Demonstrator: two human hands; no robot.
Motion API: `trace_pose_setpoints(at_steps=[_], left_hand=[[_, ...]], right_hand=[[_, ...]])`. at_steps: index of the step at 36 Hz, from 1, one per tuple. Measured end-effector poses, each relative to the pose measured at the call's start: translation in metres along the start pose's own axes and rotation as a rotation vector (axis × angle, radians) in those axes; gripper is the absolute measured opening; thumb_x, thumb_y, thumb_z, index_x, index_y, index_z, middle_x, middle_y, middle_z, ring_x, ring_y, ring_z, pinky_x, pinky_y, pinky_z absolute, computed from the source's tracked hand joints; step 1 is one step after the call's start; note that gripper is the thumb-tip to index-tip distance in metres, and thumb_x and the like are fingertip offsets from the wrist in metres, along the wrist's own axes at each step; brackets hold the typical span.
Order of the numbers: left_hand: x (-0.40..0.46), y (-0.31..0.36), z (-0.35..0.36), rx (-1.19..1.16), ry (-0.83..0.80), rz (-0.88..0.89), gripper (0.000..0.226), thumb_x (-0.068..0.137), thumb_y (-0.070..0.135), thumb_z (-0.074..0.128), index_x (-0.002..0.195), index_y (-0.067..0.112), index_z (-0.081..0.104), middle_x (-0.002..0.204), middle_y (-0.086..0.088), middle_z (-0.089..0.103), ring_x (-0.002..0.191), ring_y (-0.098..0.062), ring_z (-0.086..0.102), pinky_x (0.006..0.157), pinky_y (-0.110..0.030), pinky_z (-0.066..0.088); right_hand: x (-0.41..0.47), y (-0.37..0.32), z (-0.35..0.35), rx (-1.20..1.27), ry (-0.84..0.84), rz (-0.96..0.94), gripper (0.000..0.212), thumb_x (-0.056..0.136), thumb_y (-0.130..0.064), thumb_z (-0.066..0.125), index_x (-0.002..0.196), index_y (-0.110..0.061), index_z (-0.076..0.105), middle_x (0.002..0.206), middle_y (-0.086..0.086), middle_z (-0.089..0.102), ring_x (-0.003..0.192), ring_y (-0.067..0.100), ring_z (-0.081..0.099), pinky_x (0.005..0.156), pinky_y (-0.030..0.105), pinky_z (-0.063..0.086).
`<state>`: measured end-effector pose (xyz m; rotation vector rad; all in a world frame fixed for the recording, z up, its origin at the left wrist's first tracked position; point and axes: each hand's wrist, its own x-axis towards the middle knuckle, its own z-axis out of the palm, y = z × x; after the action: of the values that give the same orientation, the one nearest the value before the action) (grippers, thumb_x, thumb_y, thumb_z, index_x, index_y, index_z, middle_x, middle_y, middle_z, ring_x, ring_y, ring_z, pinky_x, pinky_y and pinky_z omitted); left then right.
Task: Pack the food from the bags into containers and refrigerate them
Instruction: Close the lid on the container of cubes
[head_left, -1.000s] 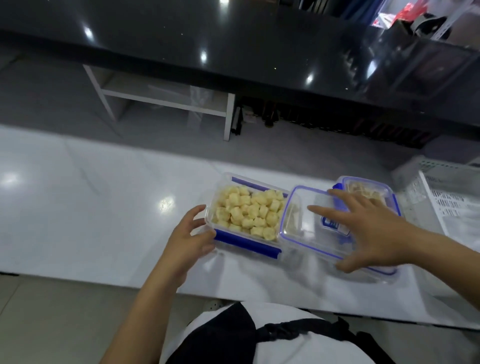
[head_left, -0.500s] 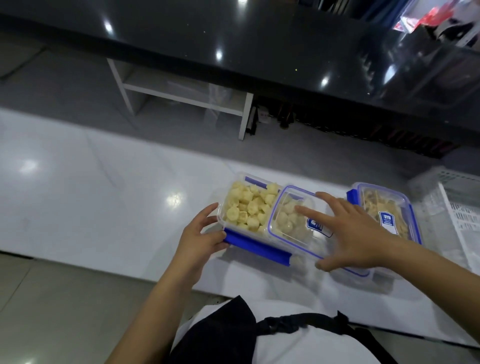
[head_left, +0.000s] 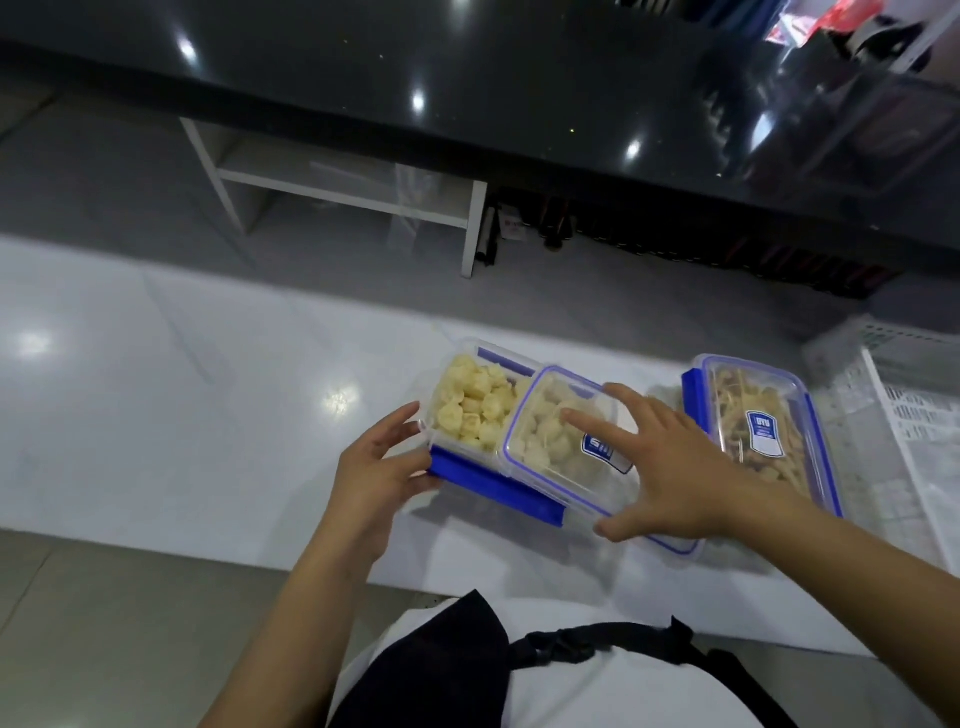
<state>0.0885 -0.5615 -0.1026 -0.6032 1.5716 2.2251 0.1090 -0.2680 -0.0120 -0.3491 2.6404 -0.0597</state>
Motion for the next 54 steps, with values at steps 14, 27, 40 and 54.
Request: trace_pose_setpoints(at_steps=[14,27,40,54], left_hand=[[0.003,0.007,-0.003,0.048,-0.089,0.054,0.04,0.09,-0.004,0.062,0.122,0.019,0.072,0.119,-0.004,0.075,0.105,-0.027,0.073,0.086,-0.041,0.061],[-0.002,-0.008,0.001,-0.07,-0.075,0.007,0.058,0.091,-0.006,0.066,0.136,0.03,0.061,0.134,-0.004,0.064,0.114,-0.029,0.069,0.077,-0.035,0.06],[-0.001,-0.012,0.001,-0.114,-0.06,0.014,0.05,0.091,-0.006,0.065,0.126,0.03,0.067,0.116,-0.009,0.073,0.101,-0.025,0.074,0.073,-0.03,0.06],[-0.005,-0.016,0.001,-0.134,-0.085,-0.019,0.058,0.093,-0.008,0.06,0.138,0.028,0.058,0.103,-0.012,0.074,0.091,-0.024,0.074,0.072,-0.029,0.06]], right_hand=[[0.014,-0.028,-0.004,0.097,0.161,-0.005,0.114,0.054,-0.082,0.059,0.145,-0.064,-0.008,0.165,-0.006,-0.007,0.147,0.031,0.012,0.118,0.052,0.02],[0.05,-0.043,0.014,0.011,0.121,0.078,0.117,0.05,-0.078,0.062,0.144,-0.065,-0.007,0.165,0.001,-0.006,0.143,0.038,0.017,0.114,0.054,0.023],[0.041,-0.035,0.008,0.09,0.181,0.044,0.114,0.054,-0.079,0.062,0.145,-0.062,-0.004,0.164,-0.003,-0.004,0.145,0.034,0.016,0.115,0.052,0.025],[0.041,-0.03,0.002,0.261,0.2,0.058,0.112,0.05,-0.071,0.07,0.146,-0.061,0.012,0.164,-0.006,0.006,0.143,0.032,0.023,0.114,0.051,0.029]])
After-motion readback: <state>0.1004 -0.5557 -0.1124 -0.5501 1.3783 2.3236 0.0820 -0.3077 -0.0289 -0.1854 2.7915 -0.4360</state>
